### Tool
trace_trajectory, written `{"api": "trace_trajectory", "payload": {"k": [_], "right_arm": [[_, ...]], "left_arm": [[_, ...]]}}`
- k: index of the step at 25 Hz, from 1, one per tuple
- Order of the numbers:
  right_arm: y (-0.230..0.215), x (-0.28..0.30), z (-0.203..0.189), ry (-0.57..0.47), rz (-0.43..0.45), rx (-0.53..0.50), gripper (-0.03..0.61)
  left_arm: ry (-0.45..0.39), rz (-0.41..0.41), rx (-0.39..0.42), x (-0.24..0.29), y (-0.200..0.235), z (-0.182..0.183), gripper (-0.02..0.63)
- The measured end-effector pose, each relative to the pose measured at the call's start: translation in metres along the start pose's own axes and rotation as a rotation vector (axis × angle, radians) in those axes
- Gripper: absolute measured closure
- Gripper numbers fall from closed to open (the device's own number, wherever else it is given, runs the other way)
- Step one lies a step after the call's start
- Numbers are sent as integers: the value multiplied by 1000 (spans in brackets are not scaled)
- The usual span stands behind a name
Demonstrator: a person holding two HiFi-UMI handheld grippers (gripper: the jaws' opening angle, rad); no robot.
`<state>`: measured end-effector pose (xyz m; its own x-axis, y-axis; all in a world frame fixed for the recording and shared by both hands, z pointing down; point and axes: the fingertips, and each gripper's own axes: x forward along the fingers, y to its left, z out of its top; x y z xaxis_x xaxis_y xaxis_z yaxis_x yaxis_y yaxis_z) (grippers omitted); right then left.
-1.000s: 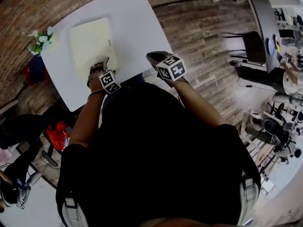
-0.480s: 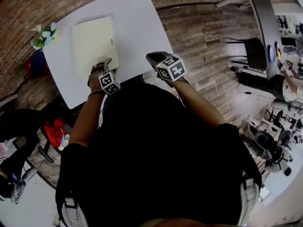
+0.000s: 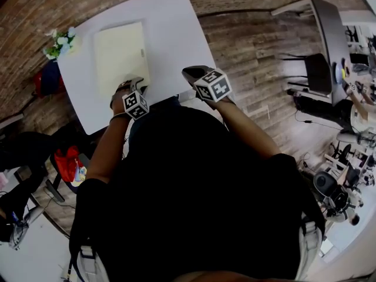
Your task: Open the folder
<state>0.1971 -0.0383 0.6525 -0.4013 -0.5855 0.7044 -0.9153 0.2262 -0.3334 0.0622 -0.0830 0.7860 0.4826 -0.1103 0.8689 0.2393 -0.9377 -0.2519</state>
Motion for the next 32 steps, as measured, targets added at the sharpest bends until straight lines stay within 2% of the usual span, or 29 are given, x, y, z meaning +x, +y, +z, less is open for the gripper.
{"api": "trace_trajectory", "payload": {"k": [12,18,22,28,32], "right_arm": [[8,12,8,-1,31,-24,551],[11,14,13,3,45,-44,551],[10,16,12,9,53,-49,551],[16,21,13,16,71,-64,551],[17,22,14,17,77,-70,551]], "left_arm": [[-100,-5,-128,-17,8,9,544],[-215,-10,-311,-31,22,12,558],[-256,-8,-407,-34,25,9,563],[-302,7,-484,-41,30,7,566],[-382,17,-552,-50,35,10,571]]}}
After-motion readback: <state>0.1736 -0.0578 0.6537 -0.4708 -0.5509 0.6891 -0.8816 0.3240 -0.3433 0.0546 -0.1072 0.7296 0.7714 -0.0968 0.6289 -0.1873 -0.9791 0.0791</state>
